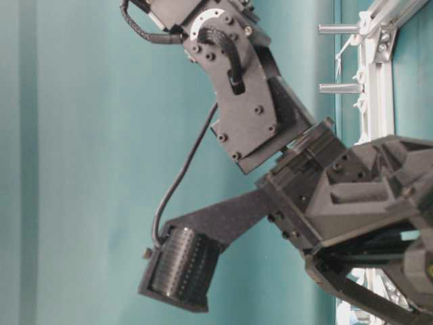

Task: Insert the wire through the string loop located on the left side.
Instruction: 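Open the right gripper and pull the cable leftward with left gripper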

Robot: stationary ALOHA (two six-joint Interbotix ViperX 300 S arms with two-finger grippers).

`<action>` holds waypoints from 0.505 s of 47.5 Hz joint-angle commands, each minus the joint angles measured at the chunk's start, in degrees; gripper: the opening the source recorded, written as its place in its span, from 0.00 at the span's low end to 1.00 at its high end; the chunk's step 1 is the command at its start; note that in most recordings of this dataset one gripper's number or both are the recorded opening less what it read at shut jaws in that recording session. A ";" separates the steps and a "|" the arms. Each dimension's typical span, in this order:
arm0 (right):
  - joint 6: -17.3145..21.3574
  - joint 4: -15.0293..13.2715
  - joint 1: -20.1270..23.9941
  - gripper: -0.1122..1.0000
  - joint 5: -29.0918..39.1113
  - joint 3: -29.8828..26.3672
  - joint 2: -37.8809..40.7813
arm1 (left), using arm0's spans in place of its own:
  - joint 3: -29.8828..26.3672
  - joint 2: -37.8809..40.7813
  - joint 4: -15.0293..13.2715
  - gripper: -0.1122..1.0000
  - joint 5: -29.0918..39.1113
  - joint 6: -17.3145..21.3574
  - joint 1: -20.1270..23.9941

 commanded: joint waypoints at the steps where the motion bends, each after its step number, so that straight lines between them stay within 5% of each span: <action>1: 0.00 -0.18 -0.26 0.94 -0.35 -0.44 -1.32 | 0.18 -1.85 0.00 0.29 0.88 -1.23 -0.09; 24: -0.09 -0.09 -0.26 0.94 -0.62 -0.44 -1.32 | 3.78 -10.81 0.00 0.29 7.73 -3.52 -0.97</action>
